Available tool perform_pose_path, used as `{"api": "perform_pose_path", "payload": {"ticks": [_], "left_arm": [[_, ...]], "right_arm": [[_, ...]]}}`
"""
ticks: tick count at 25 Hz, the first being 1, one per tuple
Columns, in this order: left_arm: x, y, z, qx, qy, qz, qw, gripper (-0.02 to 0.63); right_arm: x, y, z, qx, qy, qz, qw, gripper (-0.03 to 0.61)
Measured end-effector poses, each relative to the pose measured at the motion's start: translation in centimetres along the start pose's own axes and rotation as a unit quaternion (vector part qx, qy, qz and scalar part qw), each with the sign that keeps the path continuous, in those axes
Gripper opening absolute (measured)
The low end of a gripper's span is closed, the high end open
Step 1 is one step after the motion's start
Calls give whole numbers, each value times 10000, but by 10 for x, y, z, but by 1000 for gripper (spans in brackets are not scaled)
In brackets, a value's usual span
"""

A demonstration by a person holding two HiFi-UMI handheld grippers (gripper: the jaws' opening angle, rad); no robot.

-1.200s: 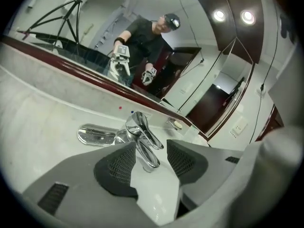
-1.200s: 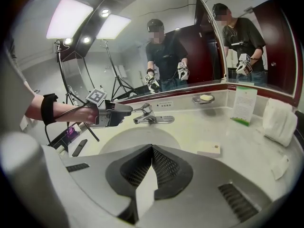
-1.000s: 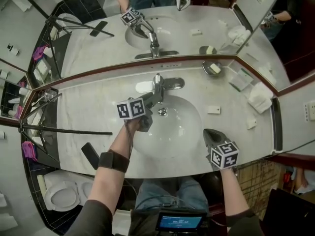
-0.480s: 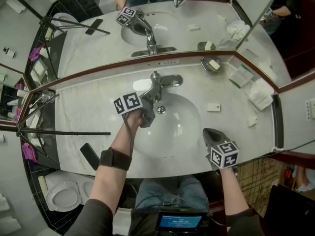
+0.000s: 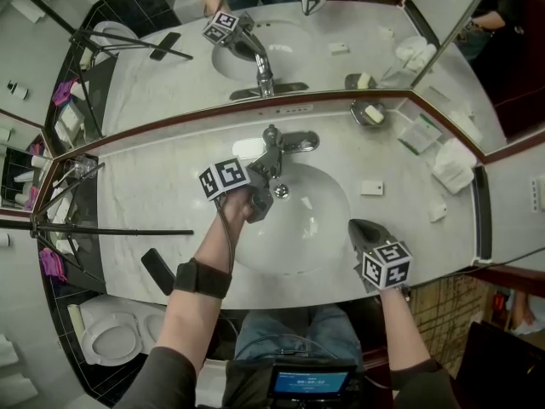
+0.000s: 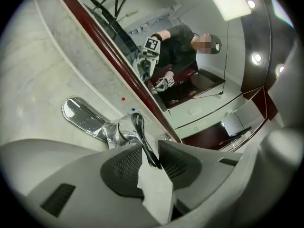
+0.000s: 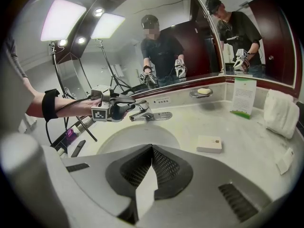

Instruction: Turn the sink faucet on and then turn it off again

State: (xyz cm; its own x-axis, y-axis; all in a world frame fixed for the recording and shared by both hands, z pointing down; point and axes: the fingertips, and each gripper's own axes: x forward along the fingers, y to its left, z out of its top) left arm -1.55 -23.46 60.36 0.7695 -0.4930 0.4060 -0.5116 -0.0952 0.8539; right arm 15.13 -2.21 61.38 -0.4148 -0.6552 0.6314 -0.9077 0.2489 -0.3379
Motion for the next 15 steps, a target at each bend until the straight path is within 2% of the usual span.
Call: {"api": "perform_pose_path", "payload": {"ticks": [5, 15], "left_arm": [[0, 0, 2, -243, -4, 29, 9997, 89], [3, -8, 19, -456, -62, 114, 9989, 120]], "right_arm": [[3, 0, 4, -4, -9, 25, 10000, 18], [6, 3, 10, -16, -41, 23, 10000, 18]]}}
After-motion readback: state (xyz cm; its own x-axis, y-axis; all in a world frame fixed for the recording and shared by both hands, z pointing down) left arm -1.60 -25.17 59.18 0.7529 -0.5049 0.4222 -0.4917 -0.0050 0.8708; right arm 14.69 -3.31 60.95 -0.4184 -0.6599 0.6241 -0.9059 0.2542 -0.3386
